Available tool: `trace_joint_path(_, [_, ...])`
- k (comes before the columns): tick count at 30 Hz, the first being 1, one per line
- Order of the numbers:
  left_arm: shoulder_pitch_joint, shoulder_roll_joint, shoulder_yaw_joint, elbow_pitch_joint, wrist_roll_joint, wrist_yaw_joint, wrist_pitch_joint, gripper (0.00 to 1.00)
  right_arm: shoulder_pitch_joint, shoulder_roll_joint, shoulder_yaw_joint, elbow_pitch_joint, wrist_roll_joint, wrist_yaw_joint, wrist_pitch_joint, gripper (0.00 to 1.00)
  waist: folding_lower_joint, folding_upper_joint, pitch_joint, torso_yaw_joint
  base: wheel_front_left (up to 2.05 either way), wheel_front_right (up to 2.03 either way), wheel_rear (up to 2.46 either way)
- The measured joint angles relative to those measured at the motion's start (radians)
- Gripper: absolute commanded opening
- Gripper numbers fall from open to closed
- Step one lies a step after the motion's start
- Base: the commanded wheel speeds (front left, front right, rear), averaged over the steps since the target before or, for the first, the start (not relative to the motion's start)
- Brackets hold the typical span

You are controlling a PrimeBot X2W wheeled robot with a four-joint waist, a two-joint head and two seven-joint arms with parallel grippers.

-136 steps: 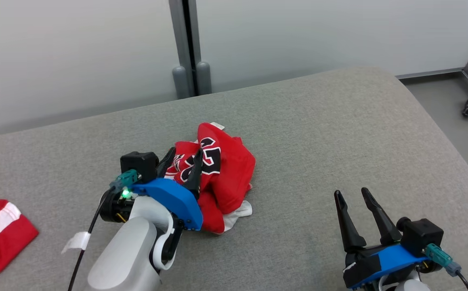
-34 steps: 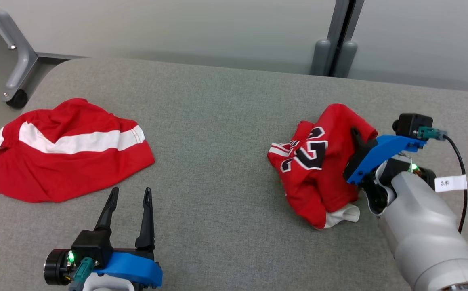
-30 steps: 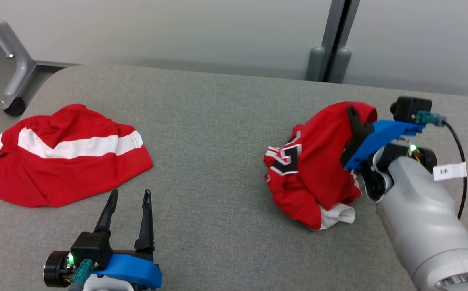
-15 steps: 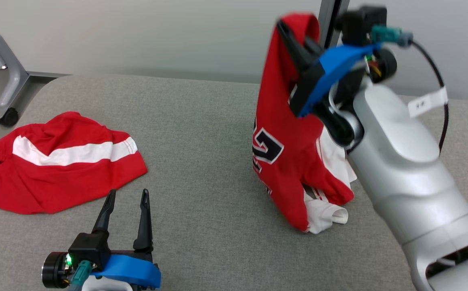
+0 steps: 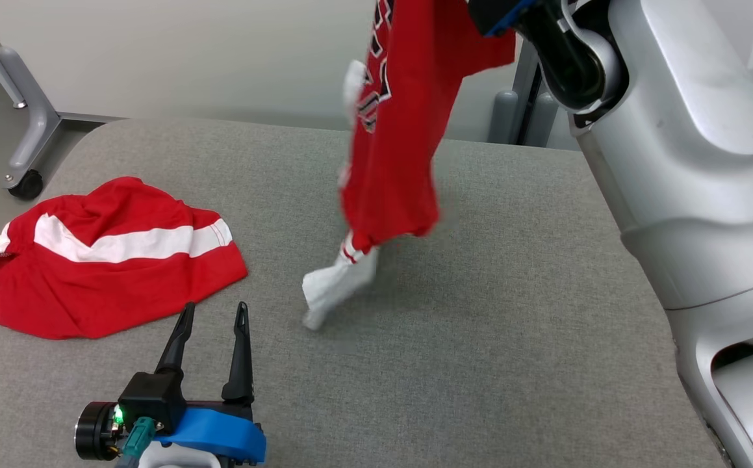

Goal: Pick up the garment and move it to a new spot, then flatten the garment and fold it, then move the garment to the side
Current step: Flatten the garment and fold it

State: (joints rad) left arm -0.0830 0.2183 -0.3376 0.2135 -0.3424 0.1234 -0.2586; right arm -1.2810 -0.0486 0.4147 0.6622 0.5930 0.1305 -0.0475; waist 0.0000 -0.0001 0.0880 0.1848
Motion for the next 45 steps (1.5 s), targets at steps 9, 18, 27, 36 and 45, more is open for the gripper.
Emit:
trace_joint_path(9, [0.015,0.002,-0.001,-0.001,-0.005,0.001,-0.001,1.00,0.122,0.000,-0.068,0.061,-0.080,0.000,0.039,0.00,0.0000,0.0000,-0.004,-0.038,0.00,0.00,0.00])
trace_joint_path(18, [0.020,0.007,-0.004,-0.005,-0.010,0.005,-0.002,1.00,0.408,-0.048,-0.190,-0.098,-0.208,0.000,0.129,0.00,0.0000,0.0000,-0.012,-0.088,0.00,0.00,0.00])
trace_joint_path(27, [0.020,0.011,-0.011,-0.010,-0.013,0.005,-0.002,1.00,0.766,-0.051,-0.378,-0.531,-0.283,0.000,0.334,0.00,-0.0002,0.0000,-0.008,-0.104,0.00,0.00,0.00])
trace_joint_path(36, [-0.045,0.003,-0.030,-0.021,-0.007,-0.007,-0.002,1.00,0.779,-0.127,-0.557,-0.440,-0.456,0.000,0.322,0.00,0.0000,0.0001,0.055,-0.058,0.00,0.00,0.00])
trace_joint_path(45, [-0.091,-0.010,-0.052,-0.017,0.009,-0.025,-0.003,1.00,0.595,-0.231,-0.609,-0.135,-0.587,0.000,0.094,0.00,0.0000,0.0002,0.115,0.052,0.00,0.00,0.00])
